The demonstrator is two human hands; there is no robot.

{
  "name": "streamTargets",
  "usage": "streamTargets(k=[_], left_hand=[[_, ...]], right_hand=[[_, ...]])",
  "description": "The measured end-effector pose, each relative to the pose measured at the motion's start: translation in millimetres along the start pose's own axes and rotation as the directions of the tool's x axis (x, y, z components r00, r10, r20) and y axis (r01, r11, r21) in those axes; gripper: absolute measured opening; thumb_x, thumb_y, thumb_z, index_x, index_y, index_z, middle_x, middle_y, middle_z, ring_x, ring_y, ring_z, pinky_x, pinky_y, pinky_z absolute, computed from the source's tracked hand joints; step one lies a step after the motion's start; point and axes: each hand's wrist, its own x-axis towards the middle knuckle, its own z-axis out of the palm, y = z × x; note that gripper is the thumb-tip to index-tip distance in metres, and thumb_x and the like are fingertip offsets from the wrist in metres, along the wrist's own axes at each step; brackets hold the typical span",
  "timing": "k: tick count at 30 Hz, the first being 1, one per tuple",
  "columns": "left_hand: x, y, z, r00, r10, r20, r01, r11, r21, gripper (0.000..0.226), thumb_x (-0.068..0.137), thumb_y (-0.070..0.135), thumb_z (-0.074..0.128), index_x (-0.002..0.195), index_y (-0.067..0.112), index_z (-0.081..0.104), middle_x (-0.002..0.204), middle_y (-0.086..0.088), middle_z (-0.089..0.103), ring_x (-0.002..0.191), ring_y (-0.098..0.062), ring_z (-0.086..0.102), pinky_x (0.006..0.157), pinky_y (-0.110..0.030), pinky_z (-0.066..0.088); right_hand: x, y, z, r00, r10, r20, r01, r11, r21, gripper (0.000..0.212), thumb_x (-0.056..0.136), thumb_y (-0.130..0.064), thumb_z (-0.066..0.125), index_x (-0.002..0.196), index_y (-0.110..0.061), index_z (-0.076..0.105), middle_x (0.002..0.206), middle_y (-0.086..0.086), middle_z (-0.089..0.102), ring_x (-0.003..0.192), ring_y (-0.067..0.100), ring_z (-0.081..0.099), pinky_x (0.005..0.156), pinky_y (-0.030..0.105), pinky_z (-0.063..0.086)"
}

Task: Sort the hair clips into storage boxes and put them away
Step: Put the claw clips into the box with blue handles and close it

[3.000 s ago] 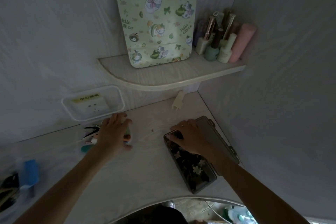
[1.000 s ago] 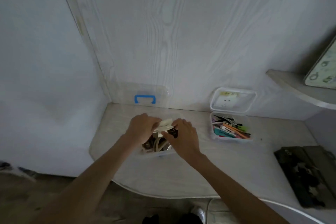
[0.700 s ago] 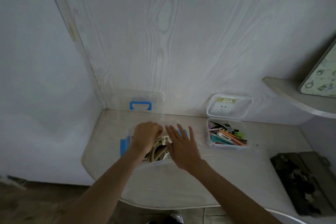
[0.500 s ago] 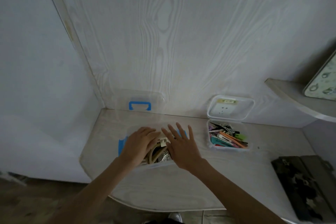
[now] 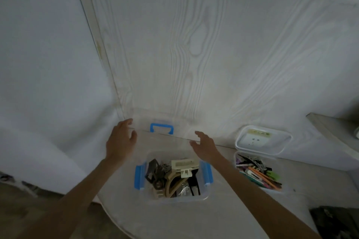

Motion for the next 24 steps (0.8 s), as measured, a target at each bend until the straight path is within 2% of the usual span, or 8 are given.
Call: streamTargets(k=[3, 6, 9, 13, 16, 20, 22, 24], left_hand=[[28, 0, -3, 0.932, -0.269, 0.244, 0.29, 0.956, -0.055, 0.061, 0.089, 0.016, 0.058, 0.141, 0.002, 0.029, 0.142, -0.018, 0.039, 0.127, -0.031, 0.042, 0.097, -0.034, 0.039], [45, -2, 8, 0.82, -0.324, 0.473, 0.449, 0.876, -0.178, 0.068, 0.085, 0.009, 0.066, 0.141, -0.001, 0.028, 0.139, -0.014, 0.041, 0.127, -0.032, 0.043, 0.094, -0.03, 0.04], [46, -8, 21, 0.775, -0.351, 0.525, 0.531, 0.813, -0.24, 0.073, 0.086, 0.01, 0.064, 0.146, 0.005, 0.022, 0.15, -0.014, 0.029, 0.135, -0.028, 0.035, 0.105, -0.035, 0.035], [31, -10, 19, 0.861, -0.337, 0.38, 0.451, 0.852, -0.265, 0.057, 0.093, 0.023, 0.056, 0.143, 0.01, 0.033, 0.149, -0.009, 0.034, 0.136, -0.022, 0.035, 0.105, -0.027, 0.03], [18, -3, 1, 0.946, -0.298, 0.126, 0.324, 0.852, -0.412, 0.045, 0.09, 0.033, 0.058, 0.131, 0.017, 0.05, 0.136, -0.006, 0.052, 0.122, -0.02, 0.05, 0.097, -0.028, 0.038], [-1, 21, -31, 0.975, -0.159, -0.157, 0.061, 0.865, -0.499, 0.033, 0.088, 0.039, 0.059, 0.116, 0.024, 0.055, 0.118, 0.009, 0.057, 0.111, -0.01, 0.052, 0.093, -0.024, 0.038], [-12, 34, -50, 0.971, -0.104, -0.216, -0.022, 0.859, -0.511, 0.024, 0.085, 0.039, 0.063, 0.105, 0.025, 0.056, 0.104, 0.013, 0.062, 0.098, -0.007, 0.059, 0.088, -0.022, 0.043], [-24, 41, -66, 0.977, -0.106, -0.186, 0.0, 0.868, -0.496, 0.02, 0.082, 0.039, 0.066, 0.093, 0.024, 0.059, 0.088, 0.015, 0.065, 0.082, -0.002, 0.064, 0.077, -0.02, 0.049]], right_hand=[[29, -11, -2, 0.977, 0.143, 0.158, -0.126, 0.986, -0.109, 0.067, 0.094, -0.033, 0.044, 0.147, -0.005, 0.013, 0.147, 0.012, 0.034, 0.134, 0.028, 0.035, 0.111, 0.036, 0.03], [41, -16, 1, 0.953, 0.201, 0.226, -0.184, 0.979, -0.093, 0.072, 0.094, -0.028, 0.044, 0.148, -0.005, 0.003, 0.153, 0.014, 0.024, 0.137, 0.028, 0.03, 0.113, 0.033, 0.028], [39, -16, 10, 0.973, 0.128, 0.192, -0.132, 0.991, 0.006, 0.064, 0.096, -0.022, 0.042, 0.148, -0.008, 0.009, 0.15, 0.013, 0.03, 0.134, 0.025, 0.036, 0.107, 0.028, 0.031], [29, -4, 25, 0.998, 0.022, -0.054, -0.016, 0.993, 0.115, 0.043, 0.096, -0.024, 0.045, 0.136, -0.01, 0.041, 0.136, 0.008, 0.052, 0.122, 0.021, 0.051, 0.103, 0.029, 0.039], [18, 0, 27, 0.925, -0.134, -0.357, 0.215, 0.956, 0.2, 0.021, 0.094, -0.02, 0.051, 0.109, -0.012, 0.063, 0.106, 0.001, 0.069, 0.102, 0.014, 0.064, 0.085, 0.018, 0.049], [-8, -14, 10, 0.808, -0.226, -0.544, 0.441, 0.845, 0.304, 0.02, 0.093, -0.023, 0.055, 0.107, -0.014, 0.065, 0.099, -0.009, 0.069, 0.093, 0.003, 0.064, 0.085, 0.014, 0.049], [-23, -21, -4, 0.755, -0.253, -0.606, 0.52, 0.793, 0.317, 0.019, 0.092, -0.021, 0.055, 0.107, -0.015, 0.065, 0.096, -0.008, 0.069, 0.088, 0.001, 0.064, 0.082, 0.01, 0.048], [-36, -19, -18, 0.769, -0.269, -0.58, 0.532, 0.772, 0.347, 0.017, 0.092, -0.019, 0.053, 0.106, -0.017, 0.064, 0.087, -0.009, 0.068, 0.078, -0.003, 0.064, 0.074, 0.005, 0.047]])
